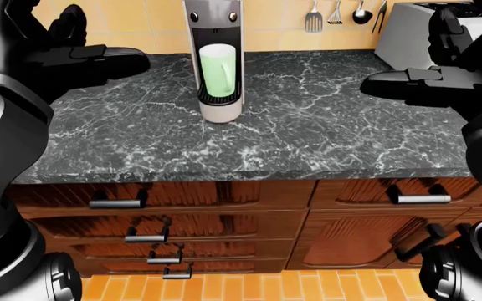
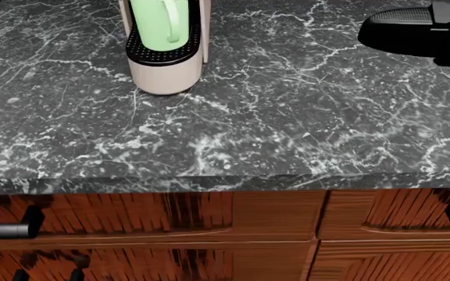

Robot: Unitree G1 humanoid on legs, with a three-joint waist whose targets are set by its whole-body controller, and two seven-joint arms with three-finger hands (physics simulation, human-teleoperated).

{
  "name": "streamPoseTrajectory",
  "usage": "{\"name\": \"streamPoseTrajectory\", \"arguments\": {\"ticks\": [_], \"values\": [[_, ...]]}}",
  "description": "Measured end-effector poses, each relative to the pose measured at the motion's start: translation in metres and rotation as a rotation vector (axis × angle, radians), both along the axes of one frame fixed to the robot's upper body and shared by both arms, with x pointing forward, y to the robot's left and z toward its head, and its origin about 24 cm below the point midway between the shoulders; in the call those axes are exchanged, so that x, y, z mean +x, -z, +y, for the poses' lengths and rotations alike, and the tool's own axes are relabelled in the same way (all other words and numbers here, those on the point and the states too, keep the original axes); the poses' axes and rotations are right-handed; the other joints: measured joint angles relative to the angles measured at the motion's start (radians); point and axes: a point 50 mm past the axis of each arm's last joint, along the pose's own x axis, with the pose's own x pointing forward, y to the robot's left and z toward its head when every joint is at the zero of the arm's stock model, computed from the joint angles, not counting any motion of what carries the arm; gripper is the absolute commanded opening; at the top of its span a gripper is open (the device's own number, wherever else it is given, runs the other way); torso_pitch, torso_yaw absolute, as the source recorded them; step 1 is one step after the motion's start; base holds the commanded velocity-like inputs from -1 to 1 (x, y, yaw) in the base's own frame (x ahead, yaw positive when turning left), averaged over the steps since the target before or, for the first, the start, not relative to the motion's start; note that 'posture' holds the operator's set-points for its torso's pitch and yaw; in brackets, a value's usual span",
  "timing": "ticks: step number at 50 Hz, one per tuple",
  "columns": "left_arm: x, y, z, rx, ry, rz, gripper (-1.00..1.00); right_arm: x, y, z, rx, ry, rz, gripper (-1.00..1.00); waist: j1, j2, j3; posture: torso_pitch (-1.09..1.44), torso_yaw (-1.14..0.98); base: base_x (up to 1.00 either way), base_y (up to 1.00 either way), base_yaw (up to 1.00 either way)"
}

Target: Press the button on the coffee machine to serve coffee.

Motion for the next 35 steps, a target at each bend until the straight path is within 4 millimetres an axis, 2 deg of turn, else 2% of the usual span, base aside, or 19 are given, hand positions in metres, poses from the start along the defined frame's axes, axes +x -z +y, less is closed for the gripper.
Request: {"name": "streamPoseTrajectory", "arguments": {"ticks": [1, 2, 6, 10, 11, 12, 13, 15, 19, 22, 23, 27, 29, 30, 32, 35], "values": [[0.000, 0.000, 0.001, -0.001, -0.003, 0.000, 1.00, 0.000, 0.001, 0.001, 0.002, -0.004, 0.001, 1.00, 0.001, 0.000, -0.002, 0.00, 0.00, 0.15, 0.05, 0.00], [0.000, 0.001, 0.003, -0.005, -0.010, 0.004, 1.00, 0.001, 0.003, 0.002, 0.000, -0.012, 0.009, 1.00, 0.009, -0.014, 0.004, 0.00, 0.00, 0.15, 0.04, 0.00], [0.001, 0.004, 0.007, -0.011, -0.035, 0.023, 1.00, 0.002, 0.005, 0.007, -0.019, -0.037, 0.026, 1.00, 0.012, -0.014, 0.008, 0.00, 0.00, 0.07, 0.01, 0.00], [-0.003, -0.003, 0.004, -0.008, -0.026, -0.018, 1.00, -0.001, -0.001, 0.003, -0.006, -0.021, -0.018, 1.00, 0.014, -0.059, 0.030, 0.00, 0.00, 0.00, 0.00, 0.00], [-0.002, -0.003, 0.004, -0.008, -0.025, -0.017, 1.00, -0.002, -0.002, 0.003, -0.004, -0.018, -0.020, 1.00, 0.018, -0.079, 0.029, 0.00, 0.00, 0.00, 0.10, 0.00], [-0.001, 0.000, 0.004, -0.013, -0.023, -0.006, 1.00, -0.001, -0.001, 0.003, -0.003, -0.016, -0.015, 1.00, 0.019, -0.088, 0.023, 0.00, 0.00, 0.00, 0.10, 0.00], [0.002, 0.005, 0.003, -0.015, -0.018, 0.019, 1.00, 0.000, 0.002, 0.002, -0.001, -0.011, -0.002, 1.00, 0.012, -0.075, 0.023, 0.00, 0.00, 0.00, 0.00, 0.00], [0.003, 0.007, 0.001, -0.002, -0.007, 0.042, 1.00, 0.001, 0.004, 0.000, 0.002, -0.001, 0.012, 1.00, 0.012, -0.062, 0.023, 0.00, 0.00, 0.00, 0.00, 0.00], [0.001, 0.003, 0.001, -0.002, -0.004, 0.014, 1.00, 0.002, 0.003, 0.002, -0.002, -0.004, 0.010, 1.00, 0.013, -0.054, 0.013, 0.00, 0.00, 0.00, 0.03, 0.00], [0.003, 0.004, 0.002, -0.006, -0.008, 0.021, 1.00, 0.001, 0.003, 0.003, -0.006, -0.011, 0.014, 1.00, 0.010, -0.047, -0.006, 0.00, 0.00, 0.00, 0.09, 0.00], [0.002, 0.003, 0.002, -0.003, -0.008, 0.014, 1.00, 0.000, 0.002, 0.002, -0.005, -0.008, 0.006, 1.00, 0.011, -0.046, -0.003, 0.00, 0.00, 0.00, 0.00, 0.00], [0.000, 0.001, 0.002, -0.007, -0.008, 0.002, 1.00, -0.001, 0.000, 0.002, -0.002, -0.005, -0.006, 1.00, 0.006, -0.048, -0.003, 0.00, 0.00, 0.00, 0.29, 0.00], [0.001, 0.003, -0.001, -0.002, 0.001, 0.018, 1.00, 0.000, 0.002, 0.001, 0.000, 0.002, 0.008, 1.00, 0.001, -0.069, 0.001, 0.00, 0.00, 0.00, 0.41, 0.00], [0.002, 0.004, -0.002, 0.002, 0.007, 0.023, 1.00, 0.001, 0.003, 0.000, 0.002, 0.007, 0.015, 1.00, 0.000, -0.081, -0.005, 0.00, 0.00, 0.00, 0.41, 0.00], [0.002, 0.003, -0.002, 0.005, 0.011, 0.021, 1.00, 0.001, 0.002, 0.000, 0.002, 0.010, 0.013, 1.00, 0.000, -0.085, -0.015, 0.00, 0.00, 0.00, 0.40, 0.00], [-0.001, -0.001, 0.000, 0.000, 0.003, -0.005, 1.00, -0.002, -0.002, 0.001, -0.002, 0.004, -0.016, 1.00, -0.003, -0.049, -0.004, 0.00, 0.00, 0.00, 0.41, 0.00]]}}
